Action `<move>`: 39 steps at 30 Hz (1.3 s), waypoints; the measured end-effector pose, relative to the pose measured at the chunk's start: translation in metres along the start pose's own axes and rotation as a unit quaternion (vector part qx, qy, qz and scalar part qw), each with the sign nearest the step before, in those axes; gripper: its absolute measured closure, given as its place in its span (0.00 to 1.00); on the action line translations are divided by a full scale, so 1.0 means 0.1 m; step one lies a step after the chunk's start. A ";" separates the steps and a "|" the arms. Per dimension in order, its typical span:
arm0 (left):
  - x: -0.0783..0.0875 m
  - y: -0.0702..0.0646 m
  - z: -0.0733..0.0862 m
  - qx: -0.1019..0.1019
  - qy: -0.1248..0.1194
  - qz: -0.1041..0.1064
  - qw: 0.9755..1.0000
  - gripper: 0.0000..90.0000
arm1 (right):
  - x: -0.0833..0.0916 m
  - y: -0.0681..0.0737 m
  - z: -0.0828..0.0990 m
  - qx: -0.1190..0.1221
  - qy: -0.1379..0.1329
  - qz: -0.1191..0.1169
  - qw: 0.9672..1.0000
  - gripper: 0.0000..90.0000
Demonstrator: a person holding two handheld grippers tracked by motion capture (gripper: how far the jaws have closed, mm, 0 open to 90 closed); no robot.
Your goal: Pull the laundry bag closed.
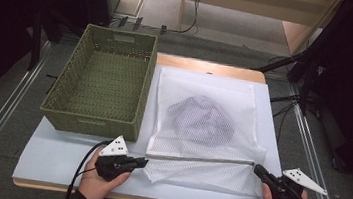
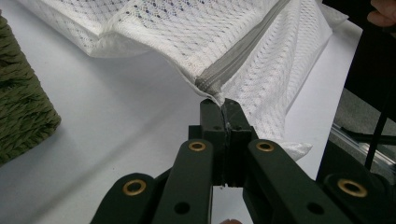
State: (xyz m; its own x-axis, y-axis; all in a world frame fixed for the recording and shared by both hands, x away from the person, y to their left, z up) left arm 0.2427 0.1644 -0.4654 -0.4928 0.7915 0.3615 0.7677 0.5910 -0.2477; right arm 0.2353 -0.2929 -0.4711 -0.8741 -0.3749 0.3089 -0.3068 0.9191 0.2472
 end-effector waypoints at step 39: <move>0.02 -0.09 0.04 0.032 0.015 0.055 0.998 1.00 | 0.23 -0.22 -0.14 0.004 -0.012 0.050 0.999 0.97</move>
State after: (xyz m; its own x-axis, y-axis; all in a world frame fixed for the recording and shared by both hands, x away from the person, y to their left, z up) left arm 0.2333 0.1619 -0.4659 -0.3939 0.8474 0.3561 0.7881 0.5107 -0.3436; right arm 0.2272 -0.3229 -0.4566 -0.9090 -0.2790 0.3097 -0.2212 0.9526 0.2089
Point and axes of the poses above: each handheld gripper's, and its own axes: x roughly backward along the jaws, z roughly out of its underside, y roughly to its left, the point moved 2 cm from there along -x, roughly forward along the jaws, and after that the axes turned 14 degrees about -y, right-handed, at the moved point
